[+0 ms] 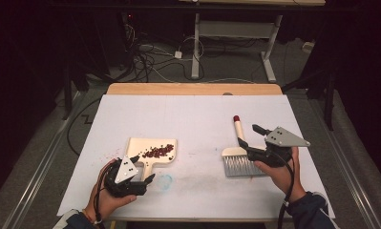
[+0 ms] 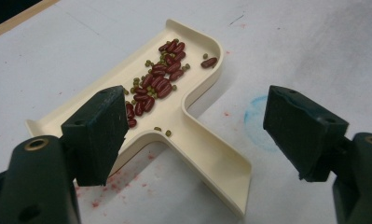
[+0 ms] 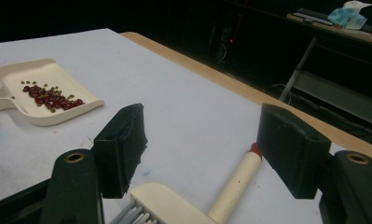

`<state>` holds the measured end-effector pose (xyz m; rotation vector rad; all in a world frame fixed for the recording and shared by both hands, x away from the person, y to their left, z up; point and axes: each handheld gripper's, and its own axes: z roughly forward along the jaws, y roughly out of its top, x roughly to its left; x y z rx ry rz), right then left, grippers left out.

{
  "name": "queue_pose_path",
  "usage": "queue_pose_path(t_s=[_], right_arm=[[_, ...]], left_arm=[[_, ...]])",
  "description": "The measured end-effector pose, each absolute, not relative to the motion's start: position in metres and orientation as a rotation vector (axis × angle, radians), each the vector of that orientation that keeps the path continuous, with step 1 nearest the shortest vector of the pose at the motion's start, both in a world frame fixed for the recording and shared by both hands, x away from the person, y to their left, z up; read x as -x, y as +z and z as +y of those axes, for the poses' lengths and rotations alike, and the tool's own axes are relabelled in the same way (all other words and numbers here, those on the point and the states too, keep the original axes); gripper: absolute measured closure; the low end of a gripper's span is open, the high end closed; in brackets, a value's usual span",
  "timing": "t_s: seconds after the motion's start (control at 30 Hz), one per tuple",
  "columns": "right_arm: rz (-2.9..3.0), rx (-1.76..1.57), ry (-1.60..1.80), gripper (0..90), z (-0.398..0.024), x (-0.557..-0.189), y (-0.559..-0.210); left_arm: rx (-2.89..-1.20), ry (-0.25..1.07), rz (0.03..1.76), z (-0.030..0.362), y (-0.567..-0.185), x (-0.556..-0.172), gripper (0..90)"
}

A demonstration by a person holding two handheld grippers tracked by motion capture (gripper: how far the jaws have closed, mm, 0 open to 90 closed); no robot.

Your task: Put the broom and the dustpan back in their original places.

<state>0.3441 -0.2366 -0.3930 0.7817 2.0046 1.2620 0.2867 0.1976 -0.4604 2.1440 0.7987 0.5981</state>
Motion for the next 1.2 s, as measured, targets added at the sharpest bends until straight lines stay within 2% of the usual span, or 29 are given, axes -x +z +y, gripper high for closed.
queue_pose_path(t_s=[0.5,0.83,1.2], right_arm=[[1.974,-0.763,1.255,32.5,-0.262,-0.319,-0.412],[1.976,-0.871,1.177,24.2,-0.281,-0.303,-0.438],[1.992,-0.861,1.147,21.6,-0.284,-0.293,-0.444]], left_arm=[[-2.138,0.614,0.826,0.202,-0.46,-0.289,21.1],[-2.127,0.622,0.84,0.204,-0.459,-0.288,20.1],[-2.123,0.649,0.817,0.202,-0.457,-0.286,18.4]])
